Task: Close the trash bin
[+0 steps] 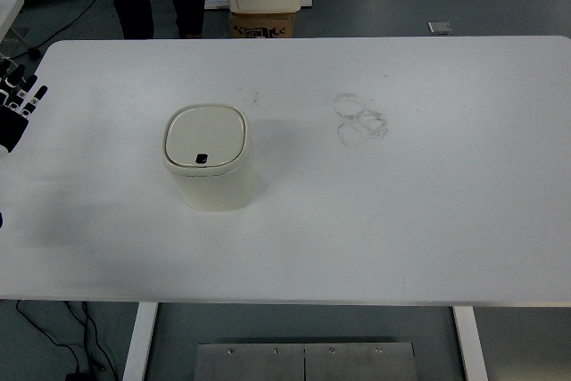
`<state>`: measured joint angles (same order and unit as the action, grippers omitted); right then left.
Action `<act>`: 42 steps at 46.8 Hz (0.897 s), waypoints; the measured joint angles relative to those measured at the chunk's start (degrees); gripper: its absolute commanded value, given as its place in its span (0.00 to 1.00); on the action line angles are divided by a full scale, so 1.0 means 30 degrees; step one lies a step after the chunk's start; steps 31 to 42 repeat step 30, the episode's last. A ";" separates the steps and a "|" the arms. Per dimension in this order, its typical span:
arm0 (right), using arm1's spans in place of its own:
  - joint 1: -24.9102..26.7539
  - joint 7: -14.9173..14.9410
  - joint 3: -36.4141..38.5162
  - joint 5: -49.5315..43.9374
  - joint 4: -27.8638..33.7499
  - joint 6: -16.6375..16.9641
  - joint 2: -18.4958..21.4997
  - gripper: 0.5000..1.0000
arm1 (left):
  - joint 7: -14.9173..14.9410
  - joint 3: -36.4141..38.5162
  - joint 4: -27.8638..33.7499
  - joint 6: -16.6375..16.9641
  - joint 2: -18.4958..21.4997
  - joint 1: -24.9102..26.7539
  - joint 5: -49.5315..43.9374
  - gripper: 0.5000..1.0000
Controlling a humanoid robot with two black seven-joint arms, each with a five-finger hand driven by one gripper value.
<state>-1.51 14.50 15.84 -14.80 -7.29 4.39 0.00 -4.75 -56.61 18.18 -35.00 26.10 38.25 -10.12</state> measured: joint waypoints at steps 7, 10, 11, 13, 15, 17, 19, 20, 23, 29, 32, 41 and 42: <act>-0.0006 0.0000 -0.0002 -0.0007 -0.0001 0.0000 0.0000 0.98 | 0.0001 0.0000 0.0030 0.0000 0.0003 -0.0120 -0.0054 1.00; -0.0018 0.0001 0.0004 -0.0012 -0.0001 0.0000 -0.0001 0.98 | 0.0001 0.0009 0.0034 0.0000 0.0055 -0.0104 -0.0043 1.00; -0.0018 0.0001 0.0003 -0.0010 -0.0001 0.0000 -0.0001 0.98 | 0.0001 0.0014 0.0034 0.0000 0.0088 -0.0070 -0.0037 1.00; -0.0009 0.0001 0.0006 -0.0012 -0.0001 0.0000 0.0000 0.98 | 0.0001 0.0021 0.0034 0.0000 0.0138 0.0018 0.0004 1.00; -0.0011 0.0001 0.0006 -0.0008 -0.0001 0.0000 0.0000 0.98 | 0.0001 0.0028 0.0034 0.0000 0.0156 0.0090 0.0020 1.00; -0.0004 0.0001 0.0010 -0.0010 -0.0001 -0.0026 0.0000 0.98 | 0.0001 0.0051 0.0035 0.0000 0.0184 0.0141 0.0024 1.00; 0.0002 0.0001 0.0016 -0.0010 -0.0023 -0.0025 0.0000 0.98 | 0.0001 0.0059 0.0035 0.0000 0.0204 0.0178 0.0027 1.00; 0.0005 0.0001 0.0017 -0.0011 -0.0047 -0.0017 0.0000 0.98 | 0.0002 0.0060 0.0034 0.0000 0.0204 0.0185 0.0029 1.00; 0.0033 -0.0031 0.0020 -0.0015 -0.0081 0.0015 0.0000 0.98 | 0.0016 0.0063 0.0034 0.0000 0.0219 0.0190 0.0035 1.00; 0.0036 -0.0188 0.0036 -0.0005 -0.0083 0.0031 0.0000 0.98 | 0.0025 0.0063 0.0034 0.0000 0.0271 0.0196 0.0036 1.00; 0.0036 -0.0197 0.0034 -0.0001 -0.0084 0.0030 0.0000 0.98 | 0.0025 0.0063 0.0035 0.0000 0.0271 0.0197 0.0036 1.00; 0.0036 -0.0197 0.0034 -0.0001 -0.0084 0.0030 0.0000 0.98 | 0.0025 0.0063 0.0035 0.0000 0.0271 0.0197 0.0036 1.00; 0.0036 -0.0197 0.0034 -0.0001 -0.0084 0.0030 0.0000 0.98 | 0.0025 0.0063 0.0035 0.0000 0.0271 0.0197 0.0036 1.00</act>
